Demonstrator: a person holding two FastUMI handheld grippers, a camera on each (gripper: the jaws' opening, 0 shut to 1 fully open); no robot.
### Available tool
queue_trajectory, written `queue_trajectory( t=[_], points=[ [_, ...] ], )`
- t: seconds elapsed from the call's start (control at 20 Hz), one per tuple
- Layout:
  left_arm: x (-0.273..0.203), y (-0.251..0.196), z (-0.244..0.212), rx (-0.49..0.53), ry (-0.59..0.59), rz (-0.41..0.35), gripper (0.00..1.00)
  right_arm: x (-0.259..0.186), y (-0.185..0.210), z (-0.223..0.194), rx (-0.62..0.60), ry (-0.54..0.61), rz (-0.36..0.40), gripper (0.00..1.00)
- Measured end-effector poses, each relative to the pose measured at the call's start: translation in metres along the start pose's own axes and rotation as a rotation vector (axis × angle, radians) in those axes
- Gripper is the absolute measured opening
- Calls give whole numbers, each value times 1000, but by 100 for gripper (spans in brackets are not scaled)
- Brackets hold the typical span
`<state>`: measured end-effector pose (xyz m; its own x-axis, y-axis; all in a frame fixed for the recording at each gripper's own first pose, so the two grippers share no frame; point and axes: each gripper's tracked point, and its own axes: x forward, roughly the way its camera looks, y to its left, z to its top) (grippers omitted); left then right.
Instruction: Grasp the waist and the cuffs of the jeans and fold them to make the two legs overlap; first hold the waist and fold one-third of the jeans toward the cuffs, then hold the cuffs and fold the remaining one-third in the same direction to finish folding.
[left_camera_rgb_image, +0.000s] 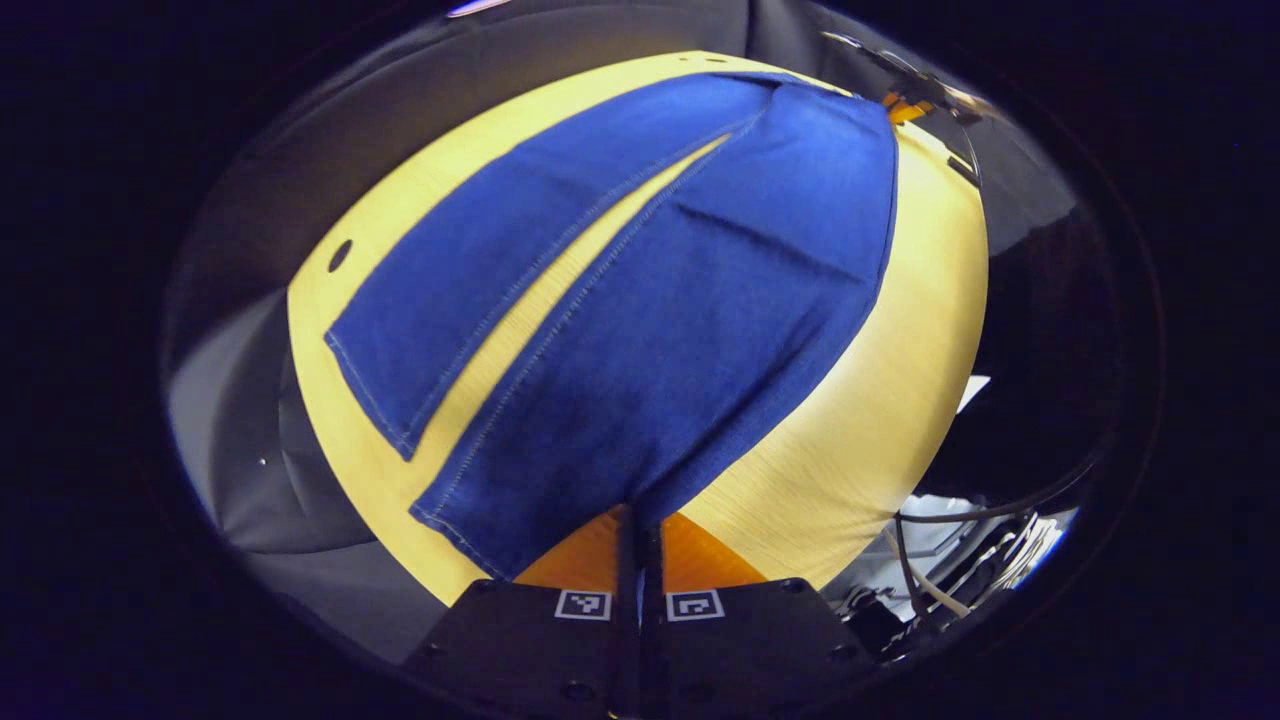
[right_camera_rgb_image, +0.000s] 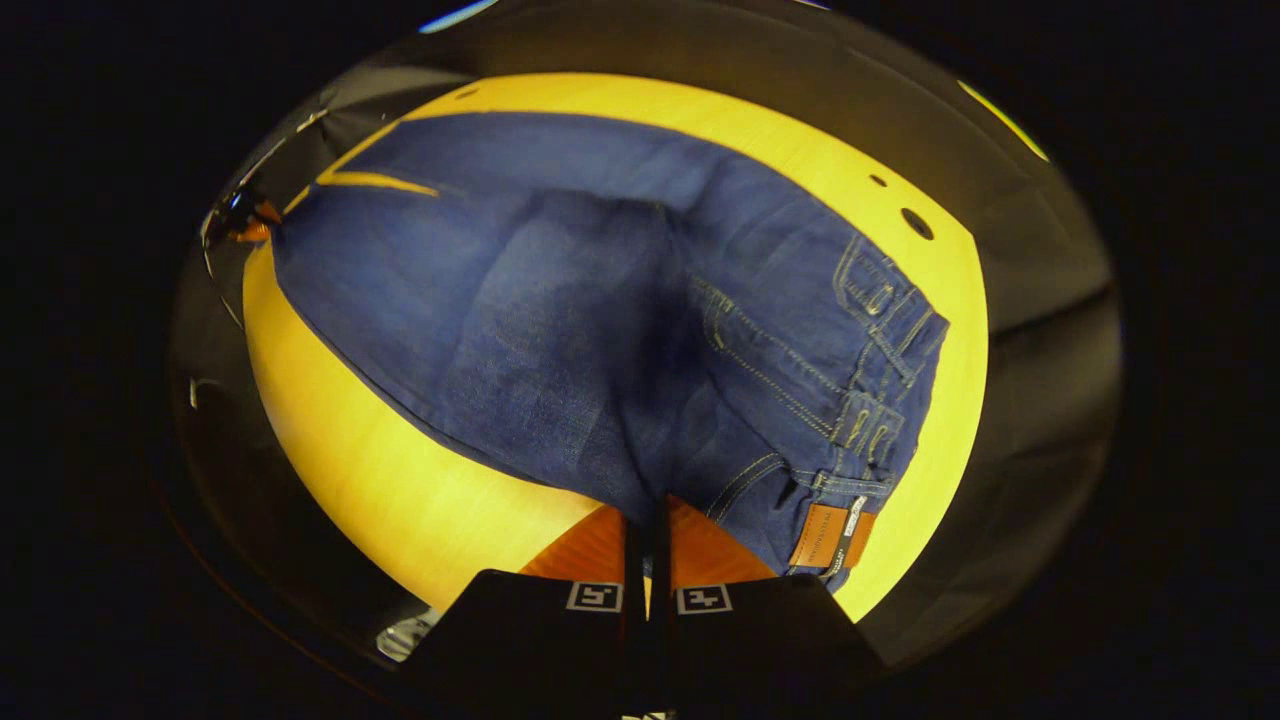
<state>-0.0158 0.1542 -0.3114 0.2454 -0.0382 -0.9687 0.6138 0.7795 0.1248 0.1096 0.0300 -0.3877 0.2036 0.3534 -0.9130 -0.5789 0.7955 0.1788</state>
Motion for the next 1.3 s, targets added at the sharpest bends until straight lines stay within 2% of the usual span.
queue_trajectory(
  t=[0.15,0.35,0.4,0.45,0.6,0.75,0.85,1.0,1.05,1.1,1.15,1.25,1.3],
  points=[
    [-19,20,18,-78,-64,15,6,-26,-8,36,75,-158,32,5],
    [-27,59,49,-136,-108,63,6,-54,-19,80,167,-274,33,5],
    [-28,70,62,-161,-125,75,6,-58,-25,94,181,-302,28,0],
    [-30,83,72,-188,-146,96,7,-63,-30,104,196,-326,18,5],
    [-30,118,97,-240,-173,203,6,-69,-50,151,256,-416,-25,5],
    [-17,159,123,-283,-172,317,6,-48,-79,206,288,-480,-103,4],
    [0,183,140,-324,-161,348,6,-16,-96,228,313,-474,-147,4],
    [35,212,159,-309,-102,398,6,45,-109,249,430,-439,-148,4],
    [45,218,168,-295,-91,428,6,64,-115,249,444,-422,-158,4],
    [57,220,174,-292,-82,426,8,76,-120,249,447,-418,-177,4],
    [72,221,175,-292,-78,410,24,90,-123,252,443,-419,-186,5],
    [88,217,173,-300,-55,391,78,106,-124,248,460,-390,-211,7],
    [88,218,176,-311,-68,401,78,106,-128,246,478,-382,-230,11]
  ],
)
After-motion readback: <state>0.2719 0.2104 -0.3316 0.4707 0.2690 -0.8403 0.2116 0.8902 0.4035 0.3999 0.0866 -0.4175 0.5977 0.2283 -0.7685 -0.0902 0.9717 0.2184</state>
